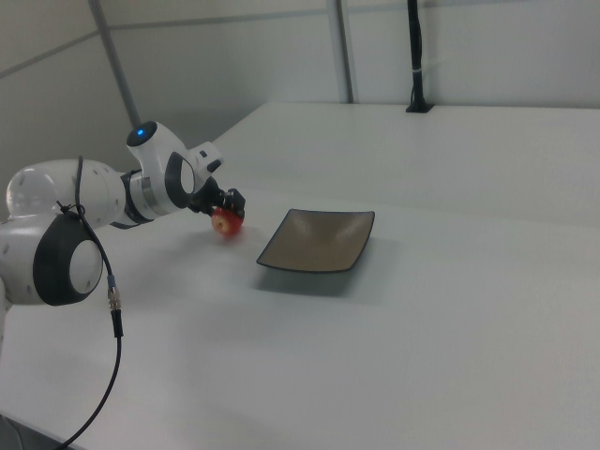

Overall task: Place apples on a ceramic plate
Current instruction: 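Lift the apple and carry it over the dark square plate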

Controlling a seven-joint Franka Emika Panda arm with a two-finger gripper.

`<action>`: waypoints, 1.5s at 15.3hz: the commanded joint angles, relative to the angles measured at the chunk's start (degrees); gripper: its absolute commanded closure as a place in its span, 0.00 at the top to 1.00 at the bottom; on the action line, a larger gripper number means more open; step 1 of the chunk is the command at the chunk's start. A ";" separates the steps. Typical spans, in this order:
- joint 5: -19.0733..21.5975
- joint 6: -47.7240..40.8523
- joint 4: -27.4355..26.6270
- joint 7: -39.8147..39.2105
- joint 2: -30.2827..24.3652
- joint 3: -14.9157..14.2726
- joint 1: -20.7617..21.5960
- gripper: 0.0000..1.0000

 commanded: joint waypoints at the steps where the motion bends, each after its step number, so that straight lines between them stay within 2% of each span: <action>1: -1.46 6.19 -10.14 4.14 -9.18 0.35 -1.34 0.38; 7: -0.49 14.89 -26.14 8.87 -23.69 0.70 -5.47 0.38; 9: -0.67 20.67 -31.68 13.53 -27.04 0.70 -6.79 0.39; 11: -0.76 26.75 -35.91 14.43 -29.15 0.70 -9.16 0.39; 14: -0.84 31.15 -38.38 14.52 -30.66 0.70 -12.50 0.39; 17: -1.63 42.47 -43.73 13.03 -31.36 0.70 -15.92 0.39; 23: -2.69 52.85 -47.43 2.67 -28.47 0.70 -22.16 0.40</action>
